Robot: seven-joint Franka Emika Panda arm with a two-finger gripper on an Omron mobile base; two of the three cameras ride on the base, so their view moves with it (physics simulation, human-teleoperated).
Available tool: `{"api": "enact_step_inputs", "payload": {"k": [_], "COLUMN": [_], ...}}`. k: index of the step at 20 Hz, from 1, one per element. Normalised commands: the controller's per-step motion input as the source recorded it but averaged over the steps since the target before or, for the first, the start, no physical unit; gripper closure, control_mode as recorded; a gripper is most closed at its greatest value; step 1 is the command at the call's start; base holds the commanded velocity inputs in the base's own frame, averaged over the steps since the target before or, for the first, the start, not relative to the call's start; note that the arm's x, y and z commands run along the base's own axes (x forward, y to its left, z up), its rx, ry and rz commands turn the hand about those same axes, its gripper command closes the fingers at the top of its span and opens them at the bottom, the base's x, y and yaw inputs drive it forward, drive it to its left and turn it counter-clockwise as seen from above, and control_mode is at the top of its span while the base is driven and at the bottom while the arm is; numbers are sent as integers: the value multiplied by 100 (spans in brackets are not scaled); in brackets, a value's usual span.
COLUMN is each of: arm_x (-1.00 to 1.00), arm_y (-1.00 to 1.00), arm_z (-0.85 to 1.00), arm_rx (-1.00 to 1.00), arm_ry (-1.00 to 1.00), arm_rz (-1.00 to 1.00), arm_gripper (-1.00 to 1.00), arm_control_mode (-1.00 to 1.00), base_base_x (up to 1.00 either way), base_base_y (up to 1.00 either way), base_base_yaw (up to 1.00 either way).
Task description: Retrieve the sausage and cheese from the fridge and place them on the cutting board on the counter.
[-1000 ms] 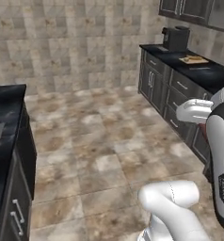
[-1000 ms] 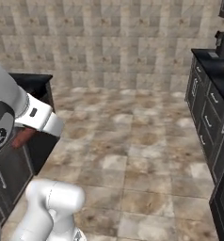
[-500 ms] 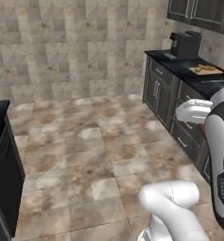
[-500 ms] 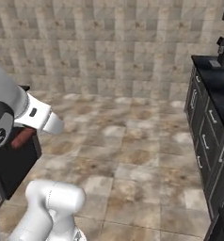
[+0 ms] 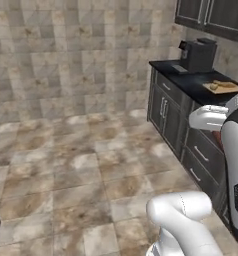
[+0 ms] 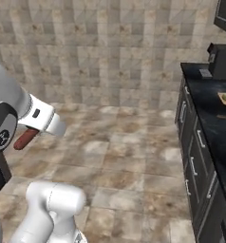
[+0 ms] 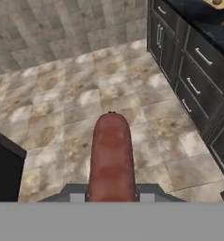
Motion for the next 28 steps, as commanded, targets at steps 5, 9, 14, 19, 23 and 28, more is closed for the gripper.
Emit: {"api": "enact_step_inputs", "payload": {"k": [5,9,14,19,23,28], "arm_x": [0,0,0,0,0,0], "arm_y": [0,0,0,0,0,0], "arm_z": [0,0,0,0,0,0], "arm_rx": [0,0,0,0,0,0], "arm_ry": [0,0,0,0,0,0], "arm_rz": [0,0,0,0,0,0], "arm_gripper": [100,100,100,100,100,100], "arm_control_mode": [100,100,100,100,100,100], "base_base_x": [100,100,100,100,95,52], "base_base_y": [-18,-34,-43,-3,7,18], "base_base_yaw": [-12,-23,-19,-25,-52,-76]}}
